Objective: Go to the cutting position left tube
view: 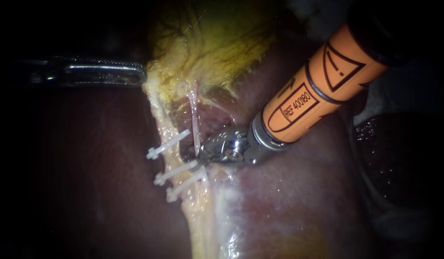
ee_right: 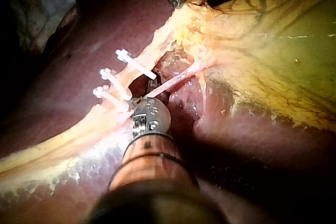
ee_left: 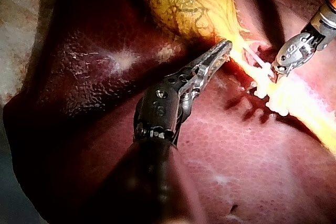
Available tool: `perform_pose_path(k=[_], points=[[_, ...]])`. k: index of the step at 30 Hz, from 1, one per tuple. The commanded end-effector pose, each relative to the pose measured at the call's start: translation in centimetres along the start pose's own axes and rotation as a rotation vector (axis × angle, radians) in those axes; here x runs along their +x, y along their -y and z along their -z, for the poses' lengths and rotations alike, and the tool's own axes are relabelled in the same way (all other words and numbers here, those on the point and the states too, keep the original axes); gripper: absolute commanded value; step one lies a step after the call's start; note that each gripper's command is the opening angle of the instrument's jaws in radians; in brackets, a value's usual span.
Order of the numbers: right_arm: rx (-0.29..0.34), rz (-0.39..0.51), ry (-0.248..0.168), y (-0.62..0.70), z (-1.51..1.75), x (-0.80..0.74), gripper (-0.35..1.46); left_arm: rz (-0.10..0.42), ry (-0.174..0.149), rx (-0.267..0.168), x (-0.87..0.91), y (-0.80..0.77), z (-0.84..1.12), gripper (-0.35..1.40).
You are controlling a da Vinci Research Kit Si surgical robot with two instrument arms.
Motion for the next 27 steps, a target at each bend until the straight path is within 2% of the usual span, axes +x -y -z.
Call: perform_pose_path(k=[1,9,16,22,25,27], points=[[0.000,0.001,0.000,0.00,0.00,0.00,1.27,0.000,0.000,0.000,0.00,0.00,0.00,-0.35],[-0.016,0.005,-0.006,-0.05,0.19,-0.09,1.27,0.000,0.000,0.001,0.00,-0.01,0.00,-0.35],[-0.029,0.004,-0.013,-0.20,0.61,-0.21,1.27,0.000,0.000,0.001,0.00,-0.01,0.00,-0.35],[-0.015,0.005,-0.023,-0.31,0.90,-0.28,1.27,0.000,0.000,0.001,0.00,-0.01,0.00,-0.35],[0.019,0.007,-0.035,-0.34,0.97,-0.30,1.27,0.000,0.000,0.001,0.00,-0.01,0.00,-0.35],[0.070,0.012,-0.045,-0.34,1.01,-0.30,1.27,0.000,0.000,0.001,0.00,-0.01,0.00,-0.35]])
